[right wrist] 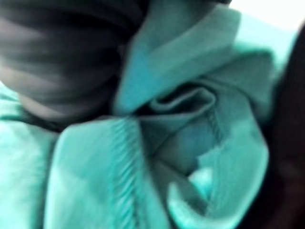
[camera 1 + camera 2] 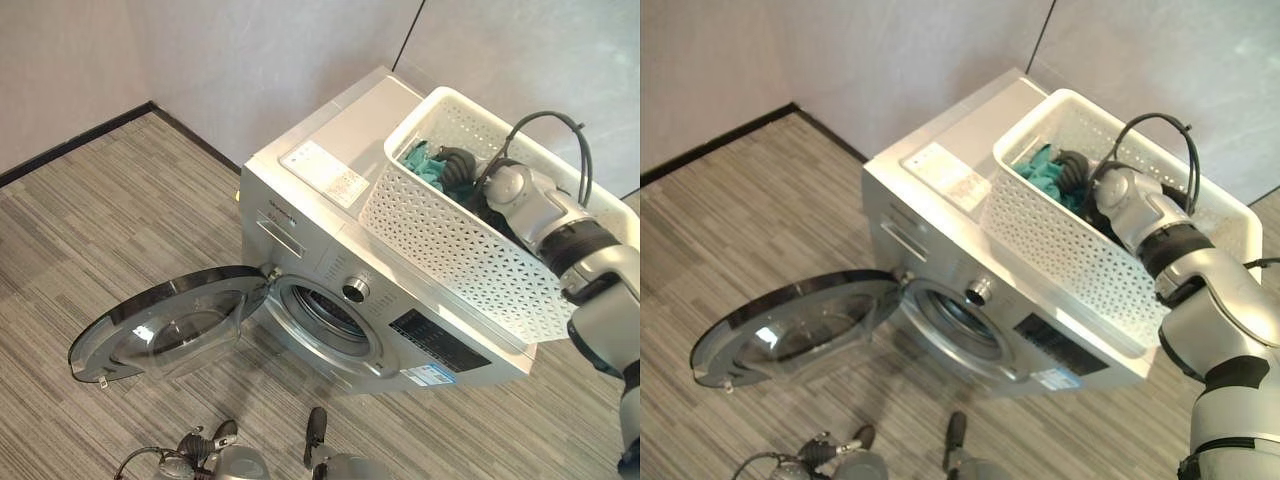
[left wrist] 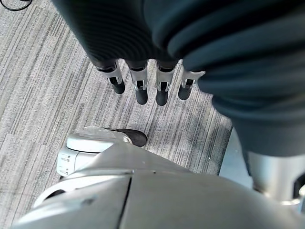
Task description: Grab the laundry basket,head to the washer,open it,put in the laundry and shut it.
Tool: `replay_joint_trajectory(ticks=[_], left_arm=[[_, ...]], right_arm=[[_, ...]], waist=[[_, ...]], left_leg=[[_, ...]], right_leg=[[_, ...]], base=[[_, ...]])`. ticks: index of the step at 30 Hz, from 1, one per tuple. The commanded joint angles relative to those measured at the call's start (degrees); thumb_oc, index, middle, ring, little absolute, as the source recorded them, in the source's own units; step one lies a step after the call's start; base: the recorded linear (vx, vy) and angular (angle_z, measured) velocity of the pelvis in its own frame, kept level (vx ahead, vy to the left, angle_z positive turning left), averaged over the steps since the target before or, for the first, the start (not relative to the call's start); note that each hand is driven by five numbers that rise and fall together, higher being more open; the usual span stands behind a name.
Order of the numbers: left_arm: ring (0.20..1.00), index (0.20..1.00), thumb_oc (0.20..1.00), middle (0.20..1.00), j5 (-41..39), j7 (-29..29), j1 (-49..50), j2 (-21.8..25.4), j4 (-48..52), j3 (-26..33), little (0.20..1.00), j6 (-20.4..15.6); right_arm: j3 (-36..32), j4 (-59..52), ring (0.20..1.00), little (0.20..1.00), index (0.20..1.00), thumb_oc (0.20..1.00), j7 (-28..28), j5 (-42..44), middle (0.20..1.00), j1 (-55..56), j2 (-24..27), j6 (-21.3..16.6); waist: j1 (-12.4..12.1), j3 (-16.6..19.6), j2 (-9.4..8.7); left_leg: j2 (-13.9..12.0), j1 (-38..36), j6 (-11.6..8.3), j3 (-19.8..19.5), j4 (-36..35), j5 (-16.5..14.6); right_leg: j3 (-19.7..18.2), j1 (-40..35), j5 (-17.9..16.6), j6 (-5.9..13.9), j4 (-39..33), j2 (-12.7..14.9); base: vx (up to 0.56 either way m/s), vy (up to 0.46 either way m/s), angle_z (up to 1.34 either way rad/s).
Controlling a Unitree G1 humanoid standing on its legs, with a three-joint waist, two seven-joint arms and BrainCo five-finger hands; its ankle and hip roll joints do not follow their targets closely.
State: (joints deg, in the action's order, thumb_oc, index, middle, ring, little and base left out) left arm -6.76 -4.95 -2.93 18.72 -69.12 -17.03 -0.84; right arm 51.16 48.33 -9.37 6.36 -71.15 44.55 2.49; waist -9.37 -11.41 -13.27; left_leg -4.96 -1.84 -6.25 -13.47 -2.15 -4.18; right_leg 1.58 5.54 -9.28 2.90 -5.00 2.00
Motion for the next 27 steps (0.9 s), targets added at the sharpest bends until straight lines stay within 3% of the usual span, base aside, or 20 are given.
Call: replay_joint_trajectory(ticks=[1,4,6,12,22,27], left_arm=[[1.000,1.000,1.000,1.000,1.30,-0.27,-0.41,-3.49,-4.47,-3.46,1.000,0.23],[1.000,1.000,1.000,1.000,1.73,-0.51,-0.18,-3.49,-5.04,-2.96,1.000,0.05],[1.000,1.000,1.000,1.000,2.11,-0.68,-0.15,-3.32,-5.20,-2.33,1.000,-0.05],[1.000,1.000,1.000,1.000,2.94,-0.61,0.16,-3.40,-5.87,-2.07,1.000,-0.08],[1.000,1.000,1.000,1.000,3.77,-1.13,0.58,-3.97,-6.13,-2.07,1.000,0.14],[1.000,1.000,1.000,1.000,4.35,-2.93,0.33,-4.34,-4.47,-1.55,1.000,0.04]], right_arm=[[-1.79,1.42,0.200,0.200,0.200,0.200,5.45,4.20,0.200,-6.85,6.57,-1.31],[-5.19,-2.59,0.200,0.200,0.200,0.200,7.55,8.50,0.200,-6.72,10.53,-2.66],[-8.58,-6.06,0.200,0.200,0.200,0.200,9.26,11.98,0.200,-6.25,16.25,-3.96],[-14.18,-7.45,0.200,0.200,0.200,0.200,11.72,18.40,0.200,-5.49,22.06,-5.62],[-20.29,-7.28,0.200,0.200,0.200,0.200,17.37,21.31,0.200,-5.14,21.86,-6.98],[-33.35,-16.05,0.200,0.200,0.200,0.200,27.12,20.03,0.200,2.22,22.86,-10.77]], waist=[[-0.36,-0.06,-0.65],[0.59,0.90,-0.59],[1.76,2.04,-0.55],[3.37,3.82,-0.16],[4.76,5.39,0.91],[5.48,5.88,2.04]], left_leg=[[1.22,1.40,4.50,2.07,-2.34,0.69],[1.11,0.62,4.51,2.37,-2.50,0.29],[0.98,-0.12,4.48,2.58,-2.64,-0.16],[0.67,-1.63,4.50,3.08,-2.79,-1.00],[0.51,-2.92,4.74,4.28,-2.84,-1.76],[1.10,-2.82,5.15,4.13,-2.85,-1.68]], right_leg=[[2.01,-2.74,6.64,3.42,1.94,4.06],[1.71,-3.01,6.79,3.40,2.04,4.07],[1.66,-3.34,7.04,3.45,2.18,4.12],[0.95,-4.04,7.30,3.49,2.30,3.97],[-0.04,-4.43,7.43,3.45,2.28,3.87],[-0.51,-4.25,7.11,3.60,2.23,4.24]], base=[[0.04,0.026,-0.01],[0.03,0.013,-0.01],[0.04,0.008,-0.04],[0.03,0.001,-0.06],[0.02,0.008,-0.10],[0.00,0.000,0.00]])
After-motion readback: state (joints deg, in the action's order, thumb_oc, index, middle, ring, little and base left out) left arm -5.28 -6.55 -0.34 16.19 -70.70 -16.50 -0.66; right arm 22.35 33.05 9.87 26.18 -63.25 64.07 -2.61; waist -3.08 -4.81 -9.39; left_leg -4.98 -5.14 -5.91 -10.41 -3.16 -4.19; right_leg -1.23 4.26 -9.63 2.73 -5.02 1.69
